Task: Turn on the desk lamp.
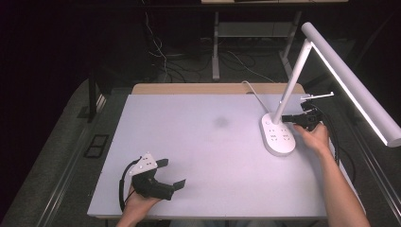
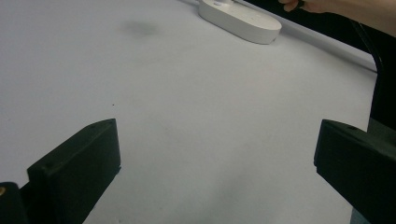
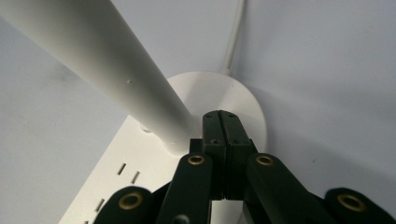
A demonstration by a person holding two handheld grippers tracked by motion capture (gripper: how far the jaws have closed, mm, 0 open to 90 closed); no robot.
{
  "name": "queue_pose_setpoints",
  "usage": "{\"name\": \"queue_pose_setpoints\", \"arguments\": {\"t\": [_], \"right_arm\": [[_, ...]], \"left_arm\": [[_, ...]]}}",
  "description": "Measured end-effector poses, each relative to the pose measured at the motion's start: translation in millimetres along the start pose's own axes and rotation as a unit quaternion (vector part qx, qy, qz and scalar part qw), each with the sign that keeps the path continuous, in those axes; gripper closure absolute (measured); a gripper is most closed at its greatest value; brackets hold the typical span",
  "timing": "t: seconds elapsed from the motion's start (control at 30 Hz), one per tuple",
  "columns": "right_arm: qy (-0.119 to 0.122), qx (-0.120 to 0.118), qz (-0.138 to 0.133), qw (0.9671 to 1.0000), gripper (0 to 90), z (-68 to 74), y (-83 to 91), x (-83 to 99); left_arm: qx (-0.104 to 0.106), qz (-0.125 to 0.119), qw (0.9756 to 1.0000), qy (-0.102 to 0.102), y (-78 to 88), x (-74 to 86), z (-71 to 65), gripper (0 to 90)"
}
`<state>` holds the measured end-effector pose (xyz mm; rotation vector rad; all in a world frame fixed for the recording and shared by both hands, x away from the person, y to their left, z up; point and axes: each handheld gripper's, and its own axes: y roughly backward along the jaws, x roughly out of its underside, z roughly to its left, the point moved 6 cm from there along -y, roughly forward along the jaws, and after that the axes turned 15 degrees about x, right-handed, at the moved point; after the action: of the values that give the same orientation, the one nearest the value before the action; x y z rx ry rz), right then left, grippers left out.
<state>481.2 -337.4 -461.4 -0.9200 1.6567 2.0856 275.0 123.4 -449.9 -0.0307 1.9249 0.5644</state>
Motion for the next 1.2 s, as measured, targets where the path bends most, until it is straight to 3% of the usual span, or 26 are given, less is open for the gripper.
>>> {"name": "queue_pose_setpoints", "arguments": {"t": [0.33, 0.47, 0.87, 1.2], "right_arm": [[-0.016, 0.007, -0.023, 0.9996, 89.9, -5.9, 30.1, -3.2], [-0.012, 0.004, -0.033, 0.9994, 89.9, -5.2, 38.7, -2.5], [-0.004, 0.005, -0.041, 0.9991, 89.9, 6.9, 60.1, 8.8], [-0.005, -0.012, -0.051, 0.9986, 89.8, 26.1, 75.6, 21.3]], "left_arm": [[0.003, 0.000, 1.0000, 0.001, -0.4, -0.1, -1.5, 0.0], [0.003, 0.000, 1.0000, 0.000, 0.0, -0.3, -2.1, 0.0], [0.004, -0.006, 1.0000, 0.001, 0.8, -0.8, -3.1, 0.0], [0.007, -0.008, 0.9999, -0.005, 1.5, -1.9, -5.4, 0.0]]}}
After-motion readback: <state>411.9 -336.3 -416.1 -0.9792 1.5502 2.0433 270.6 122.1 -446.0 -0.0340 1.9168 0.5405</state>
